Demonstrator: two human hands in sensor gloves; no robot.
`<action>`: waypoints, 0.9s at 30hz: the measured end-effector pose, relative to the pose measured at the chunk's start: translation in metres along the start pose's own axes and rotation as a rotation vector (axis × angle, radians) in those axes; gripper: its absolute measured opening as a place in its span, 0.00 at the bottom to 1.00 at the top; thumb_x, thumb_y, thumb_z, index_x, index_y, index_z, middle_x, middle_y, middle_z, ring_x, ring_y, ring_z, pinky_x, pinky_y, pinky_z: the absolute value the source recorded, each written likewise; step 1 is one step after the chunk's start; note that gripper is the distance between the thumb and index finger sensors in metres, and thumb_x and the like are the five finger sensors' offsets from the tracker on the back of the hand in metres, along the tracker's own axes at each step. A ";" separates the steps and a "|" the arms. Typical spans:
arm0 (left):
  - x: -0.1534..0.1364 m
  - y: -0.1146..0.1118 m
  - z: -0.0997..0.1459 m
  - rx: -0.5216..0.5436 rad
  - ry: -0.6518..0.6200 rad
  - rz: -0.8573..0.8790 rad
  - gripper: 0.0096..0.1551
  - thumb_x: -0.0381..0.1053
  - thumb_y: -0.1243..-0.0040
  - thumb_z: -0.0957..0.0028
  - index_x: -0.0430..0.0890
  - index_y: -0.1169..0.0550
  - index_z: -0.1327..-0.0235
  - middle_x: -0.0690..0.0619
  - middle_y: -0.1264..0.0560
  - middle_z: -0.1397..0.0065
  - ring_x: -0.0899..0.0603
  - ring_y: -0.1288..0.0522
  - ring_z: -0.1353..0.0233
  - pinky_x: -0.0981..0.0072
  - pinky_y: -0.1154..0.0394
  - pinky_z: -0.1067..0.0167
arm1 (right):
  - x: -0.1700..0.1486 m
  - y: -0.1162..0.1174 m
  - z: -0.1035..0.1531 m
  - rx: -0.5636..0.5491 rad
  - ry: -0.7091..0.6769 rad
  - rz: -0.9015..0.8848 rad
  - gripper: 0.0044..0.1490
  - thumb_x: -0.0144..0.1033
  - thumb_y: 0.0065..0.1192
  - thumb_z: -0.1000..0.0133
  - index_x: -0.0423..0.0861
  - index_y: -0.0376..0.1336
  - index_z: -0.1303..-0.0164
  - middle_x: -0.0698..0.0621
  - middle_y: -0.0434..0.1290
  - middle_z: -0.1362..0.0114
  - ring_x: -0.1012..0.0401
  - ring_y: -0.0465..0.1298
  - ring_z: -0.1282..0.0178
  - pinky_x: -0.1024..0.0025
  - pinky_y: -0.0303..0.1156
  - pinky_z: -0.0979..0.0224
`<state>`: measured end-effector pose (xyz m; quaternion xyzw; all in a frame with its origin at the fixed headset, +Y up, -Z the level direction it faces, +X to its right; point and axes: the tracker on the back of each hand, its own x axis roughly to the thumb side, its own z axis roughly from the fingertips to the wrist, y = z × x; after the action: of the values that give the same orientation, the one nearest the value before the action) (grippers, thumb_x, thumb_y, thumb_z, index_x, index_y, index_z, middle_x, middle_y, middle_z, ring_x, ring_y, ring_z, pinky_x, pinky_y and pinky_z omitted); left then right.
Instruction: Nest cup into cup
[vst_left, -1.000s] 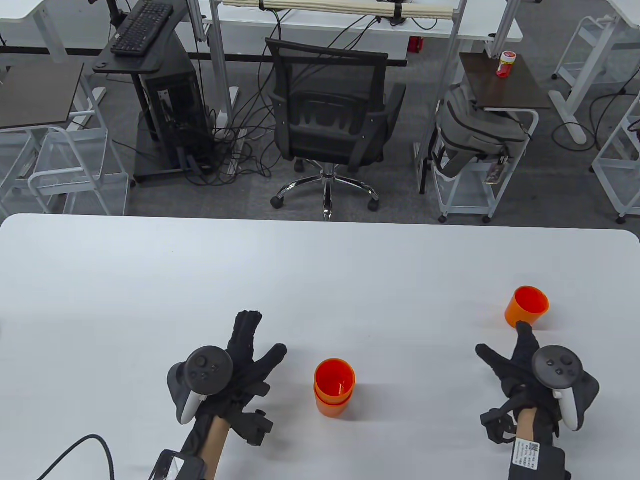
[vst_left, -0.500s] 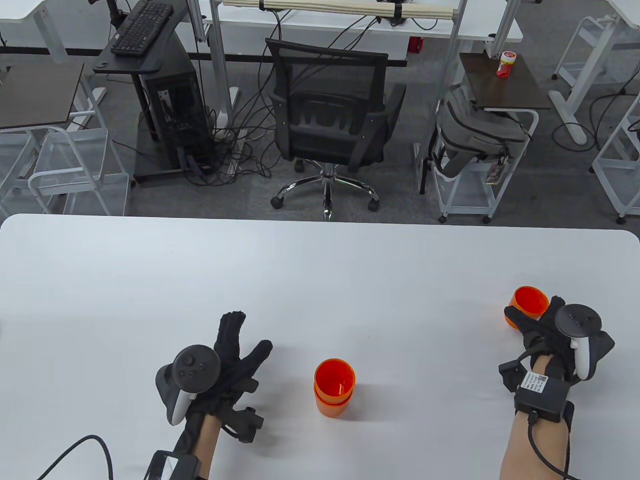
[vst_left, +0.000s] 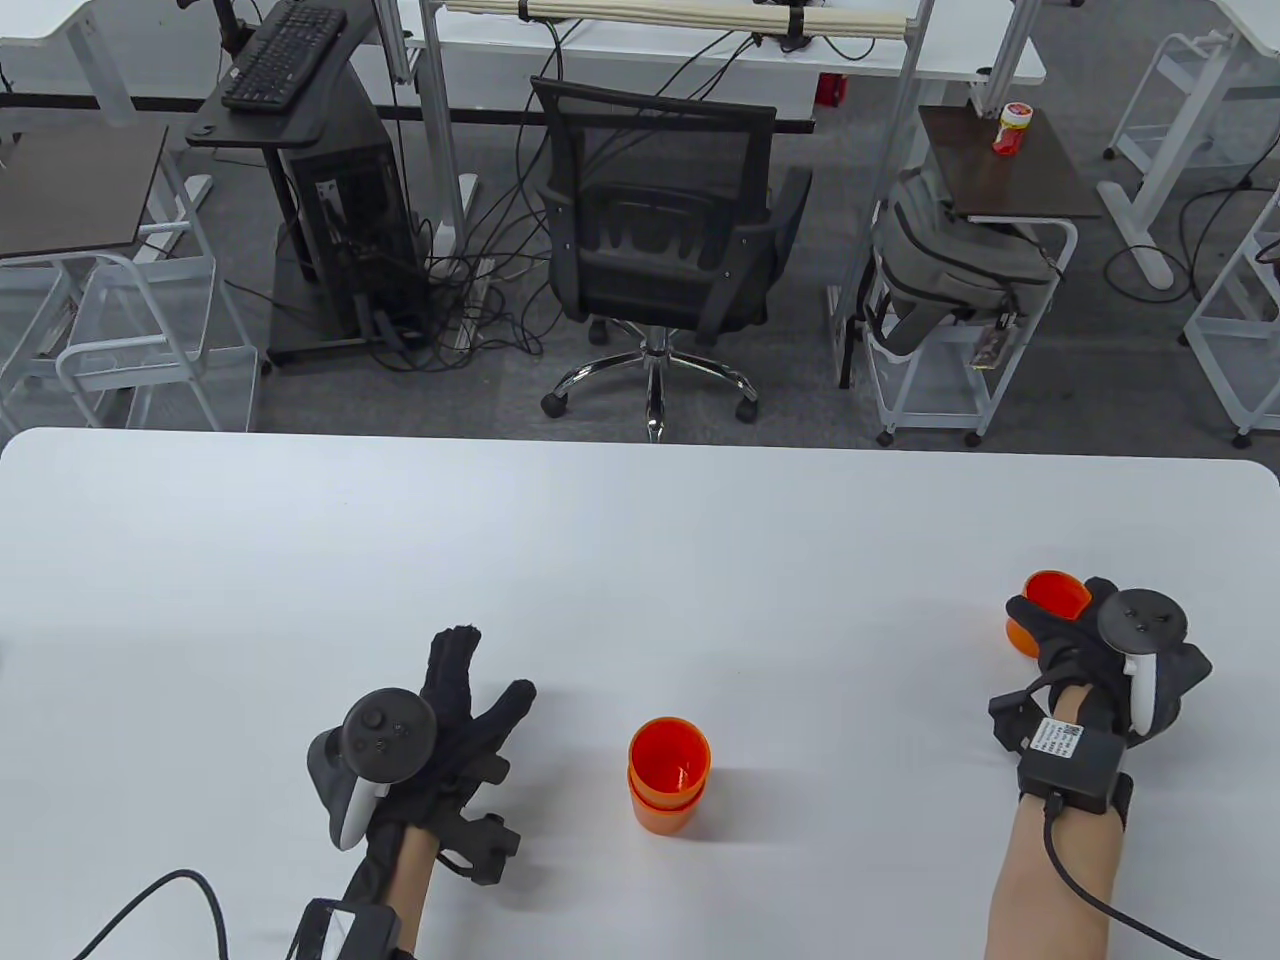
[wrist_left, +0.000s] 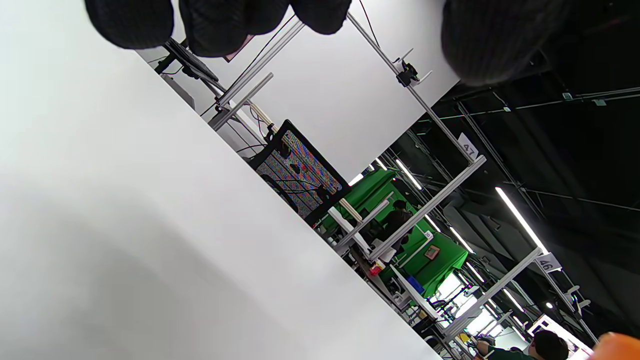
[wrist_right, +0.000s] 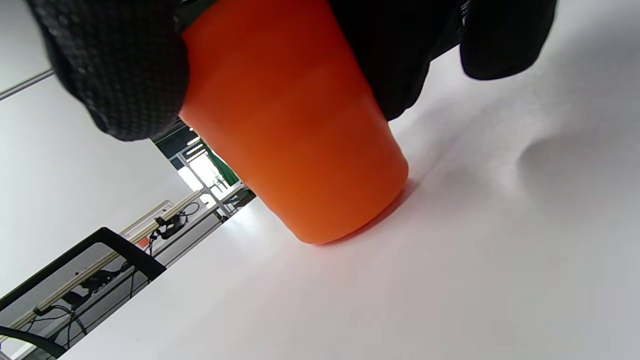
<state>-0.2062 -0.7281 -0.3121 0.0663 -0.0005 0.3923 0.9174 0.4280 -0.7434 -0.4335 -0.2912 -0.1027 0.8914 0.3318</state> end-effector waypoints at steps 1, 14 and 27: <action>0.000 0.001 0.000 0.001 0.001 -0.002 0.56 0.72 0.44 0.44 0.38 0.43 0.15 0.30 0.44 0.13 0.26 0.37 0.18 0.29 0.34 0.28 | 0.002 -0.001 0.003 0.008 -0.014 -0.005 0.67 0.57 0.76 0.53 0.35 0.47 0.16 0.35 0.61 0.19 0.41 0.70 0.25 0.32 0.64 0.29; 0.004 0.000 0.002 -0.007 -0.021 -0.026 0.56 0.72 0.44 0.44 0.38 0.43 0.15 0.30 0.44 0.13 0.27 0.37 0.18 0.29 0.34 0.28 | 0.128 -0.025 0.144 0.218 -0.584 -0.149 0.67 0.57 0.77 0.51 0.32 0.46 0.17 0.32 0.60 0.19 0.40 0.70 0.24 0.36 0.66 0.28; 0.011 -0.011 0.003 -0.060 -0.048 -0.079 0.56 0.72 0.44 0.44 0.38 0.43 0.15 0.30 0.44 0.13 0.26 0.37 0.18 0.29 0.34 0.28 | 0.183 0.016 0.294 0.461 -0.876 -0.235 0.66 0.57 0.76 0.49 0.30 0.48 0.16 0.31 0.61 0.20 0.39 0.71 0.26 0.35 0.65 0.29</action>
<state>-0.1906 -0.7285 -0.3097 0.0479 -0.0317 0.3538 0.9336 0.1349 -0.6332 -0.2843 0.2045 -0.0647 0.8860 0.4112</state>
